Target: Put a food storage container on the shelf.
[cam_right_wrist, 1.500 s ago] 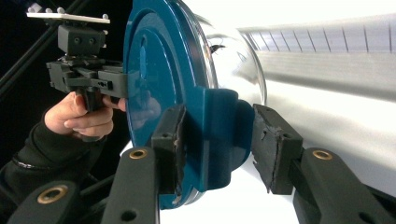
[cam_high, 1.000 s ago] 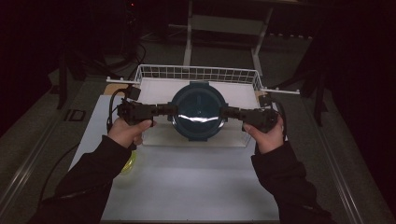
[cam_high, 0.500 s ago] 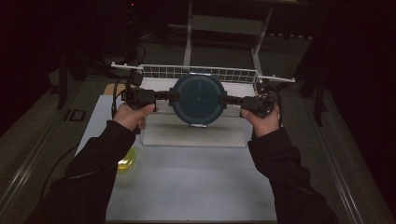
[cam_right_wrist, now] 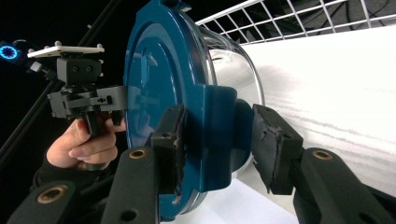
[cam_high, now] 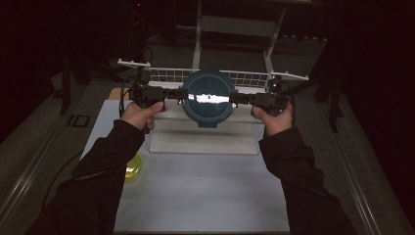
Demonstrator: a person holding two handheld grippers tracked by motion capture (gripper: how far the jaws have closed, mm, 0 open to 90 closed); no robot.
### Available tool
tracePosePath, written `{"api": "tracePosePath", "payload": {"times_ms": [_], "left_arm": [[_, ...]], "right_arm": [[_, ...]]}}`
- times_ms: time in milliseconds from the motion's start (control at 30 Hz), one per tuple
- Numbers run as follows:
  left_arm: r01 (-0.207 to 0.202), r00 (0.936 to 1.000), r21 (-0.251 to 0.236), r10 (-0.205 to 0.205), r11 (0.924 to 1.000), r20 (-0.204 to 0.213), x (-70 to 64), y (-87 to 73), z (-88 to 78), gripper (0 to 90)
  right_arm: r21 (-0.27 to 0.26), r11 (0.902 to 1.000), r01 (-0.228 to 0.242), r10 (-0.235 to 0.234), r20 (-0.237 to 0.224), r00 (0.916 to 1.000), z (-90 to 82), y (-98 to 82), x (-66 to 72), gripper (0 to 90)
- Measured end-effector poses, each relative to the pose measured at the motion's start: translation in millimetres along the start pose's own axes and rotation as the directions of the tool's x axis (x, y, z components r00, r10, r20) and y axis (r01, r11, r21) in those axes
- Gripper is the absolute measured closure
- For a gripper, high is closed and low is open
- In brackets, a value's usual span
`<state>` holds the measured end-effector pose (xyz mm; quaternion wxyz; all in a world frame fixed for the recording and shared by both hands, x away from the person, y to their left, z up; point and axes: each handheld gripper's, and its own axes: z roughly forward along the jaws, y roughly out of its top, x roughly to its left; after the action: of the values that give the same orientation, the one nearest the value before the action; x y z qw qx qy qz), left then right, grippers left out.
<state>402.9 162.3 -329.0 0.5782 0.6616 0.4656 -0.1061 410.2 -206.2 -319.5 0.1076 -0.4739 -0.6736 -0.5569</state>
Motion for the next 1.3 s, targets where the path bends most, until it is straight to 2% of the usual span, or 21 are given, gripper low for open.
{"api": "tracePosePath", "payload": {"times_ms": [33, 167, 267, 367, 500, 567, 633, 733, 800, 933, 1000, 1100, 1200, 1300], "left_arm": [[0.000, 1.0000, 0.000, 0.000, 1.0000, 0.000, 0.0, 0.0, 0.0, 55.3], [0.049, 0.9987, -0.022, -0.048, 0.9986, 0.017, 9.5, 0.8, 2.4, 55.2], [0.057, 0.9982, -0.026, -0.057, 0.9980, 0.022, 11.3, 0.9, 3.1, 55.1], [0.073, 0.9971, -0.028, -0.072, 0.9970, 0.022, 12.6, 1.6, 4.4, 55.0], [0.076, 0.9968, -0.032, -0.075, 0.9966, 0.026, 13.1, 0.9, 4.3, 55.0], [0.107, 0.9939, -0.025, -0.106, 0.9940, 0.029, 17.3, 1.0, 6.0, 54.4], [0.112, 0.9934, -0.027, -0.112, 0.9933, 0.025, 18.4, 0.7, 7.8, 53.0], [0.121, 0.9925, -0.028, -0.120, 0.9923, 0.024, 19.9, 0.7, 9.5, 52.7], [0.130, 0.9913, -0.030, -0.130, 0.9910, 0.023, 21.7, 0.9, 10.9, 51.6], [0.143, 0.9897, -0.028, -0.143, 0.9893, 0.007, 25.6, 0.2, 14.2, 48.7], [0.136, 0.9908, -0.027, -0.135, 0.9904, 0.008, 26.3, -0.2, 15.1, 47.2], [0.110, 0.9939, -0.023, -0.110, 0.9937, -0.005, 23.9, 0.2, 14.4, 46.9], [0.047, 0.9977, -0.027, -0.049, 0.9985, -0.047, 17.0, 1.4, 13.2, 45.0], [-0.003, 0.9963, -0.028, 0.001, 0.9996, -0.086, 9.6, 2.3, 11.7, 39.6]], "right_arm": [[0.002, 1.0000, -0.002, 0.002, 0.005, 1.0000, 0.7, 1.6, 0.7, 56.4], [0.007, 0.9999, -0.013, 0.013, 0.022, 0.9997, 4.5, 8.0, 1.5, 56.4], [0.009, 0.9998, -0.018, 0.018, 0.025, 0.9995, 5.3, 10.0, 1.3, 56.4], [0.008, 0.9982, -0.059, 0.059, 0.017, 0.9981, 6.8, 11.3, -2.8, 56.3], [0.003, 0.9981, -0.061, 0.061, 0.008, 0.9981, 6.9, 10.2, -4.4, 56.2], [0.011, 0.9959, -0.089, 0.089, -0.005, 0.9960, 8.7, 10.3, -8.8, 55.2], [0.018, 0.9920, -0.125, 0.125, -0.015, 0.9920, 11.0, 9.9, -14.0, 54.3], [0.015, 0.9908, -0.135, 0.135, -0.020, 0.9907, 11.7, 9.7, -15.8, 54.2], [0.014, 0.9856, -0.168, 0.169, -0.033, 0.9851, 13.9, 10.0, -21.9, 53.7], [0.019, 0.9834, -0.181, 0.181, -0.014, 0.9834, 17.1, 10.9, -25.6, 51.0], [0.014, 0.9857, -0.168, 0.168, 0.016, 0.9857, 19.0, 10.8, -26.5, 50.6], [0.010, 0.9881, -0.154, 0.154, 0.018, 0.9880, 19.2, 12.1, -26.3, 50.9], [0.006, 0.9914, -0.131, 0.130, 0.033, 0.9909, 19.3, 12.7, -24.0, 50.6], [0.005, 0.9959, -0.091, 0.090, 0.057, 0.9943, 19.0, 13.1, -20.6, 48.9]]}}
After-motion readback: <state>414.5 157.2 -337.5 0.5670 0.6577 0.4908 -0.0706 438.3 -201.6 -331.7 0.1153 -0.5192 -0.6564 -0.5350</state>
